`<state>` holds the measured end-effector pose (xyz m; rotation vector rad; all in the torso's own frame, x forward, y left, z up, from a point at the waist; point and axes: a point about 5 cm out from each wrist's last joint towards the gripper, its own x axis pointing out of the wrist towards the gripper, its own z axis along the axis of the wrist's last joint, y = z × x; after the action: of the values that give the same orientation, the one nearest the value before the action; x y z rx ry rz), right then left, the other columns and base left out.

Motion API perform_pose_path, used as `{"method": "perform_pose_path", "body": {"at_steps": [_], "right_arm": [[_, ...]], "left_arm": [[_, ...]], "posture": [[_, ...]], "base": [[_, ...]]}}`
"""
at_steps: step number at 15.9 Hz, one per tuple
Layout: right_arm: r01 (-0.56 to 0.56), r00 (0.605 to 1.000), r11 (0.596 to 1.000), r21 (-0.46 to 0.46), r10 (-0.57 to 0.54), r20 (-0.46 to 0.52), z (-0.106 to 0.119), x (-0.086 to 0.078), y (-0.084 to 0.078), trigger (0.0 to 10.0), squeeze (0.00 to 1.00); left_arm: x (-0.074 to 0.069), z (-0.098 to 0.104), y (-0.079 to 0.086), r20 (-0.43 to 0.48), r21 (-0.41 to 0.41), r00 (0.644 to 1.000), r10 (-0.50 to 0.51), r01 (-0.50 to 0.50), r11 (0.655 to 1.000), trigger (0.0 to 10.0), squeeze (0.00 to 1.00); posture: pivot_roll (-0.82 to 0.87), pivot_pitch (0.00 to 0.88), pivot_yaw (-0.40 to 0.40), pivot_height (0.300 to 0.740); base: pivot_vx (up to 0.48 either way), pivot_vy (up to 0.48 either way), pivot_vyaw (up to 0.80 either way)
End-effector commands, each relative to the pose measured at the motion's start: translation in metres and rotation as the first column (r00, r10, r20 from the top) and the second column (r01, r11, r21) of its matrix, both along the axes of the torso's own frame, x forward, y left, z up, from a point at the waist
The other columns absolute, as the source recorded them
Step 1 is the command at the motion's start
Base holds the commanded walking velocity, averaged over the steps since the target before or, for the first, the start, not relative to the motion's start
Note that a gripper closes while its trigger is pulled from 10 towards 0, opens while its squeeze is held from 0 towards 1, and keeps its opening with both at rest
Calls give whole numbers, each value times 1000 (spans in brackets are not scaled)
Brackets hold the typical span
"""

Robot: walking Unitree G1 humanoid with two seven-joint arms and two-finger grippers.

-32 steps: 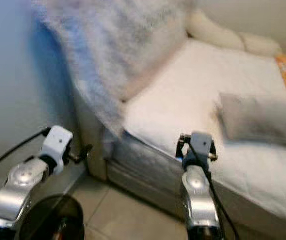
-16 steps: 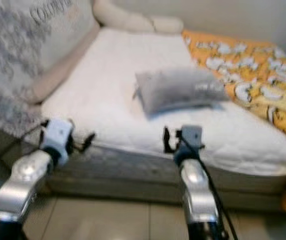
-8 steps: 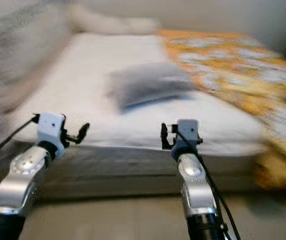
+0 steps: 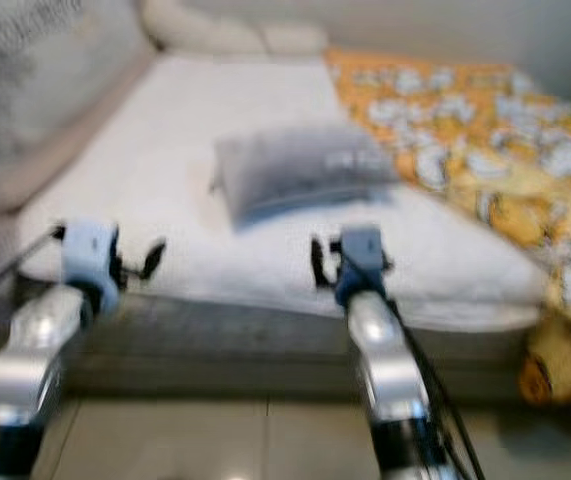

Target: Clean up the room

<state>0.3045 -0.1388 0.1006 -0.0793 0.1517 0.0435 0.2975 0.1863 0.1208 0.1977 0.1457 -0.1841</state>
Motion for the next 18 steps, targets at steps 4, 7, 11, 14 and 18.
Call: {"method": "perform_pose_path", "body": {"at_steps": [4,7,11,14,18], "right_arm": [[34,999,999,1,-34,-19,-2,-2,-11,10000,0],[34,999,999,5,-34,-24,-2,-1,-11,10000,0],[44,999,999,22,-44,-23,-4,-2,-13,10000,0],[27,999,999,23,-27,-23,-4,-3,-12,10000,0],[38,999,998,47,-37,-30,-6,-4,-12,10000,0]], "left_arm": [[3,1,-9,7,-8,1000,-22,22,1000,10000,0],[3,1,-9,6,-8,1000,-23,23,1000,10000,0],[3,1,-9,9,-15,1000,-27,27,1000,10000,0],[2,0,-9,8,-17,1000,-28,28,999,10000,0],[1,0,-10,8,-20,1000,-29,29,999,10000,0]], "posture": [[12,0,-51,740],[13,0,-51,740],[16,0,-49,740],[16,0,-48,740],[16,0,-47,740]], "base": [[290,0,0],[290,0,0],[332,0,0],[342,0,158],[345,0,125]]}}
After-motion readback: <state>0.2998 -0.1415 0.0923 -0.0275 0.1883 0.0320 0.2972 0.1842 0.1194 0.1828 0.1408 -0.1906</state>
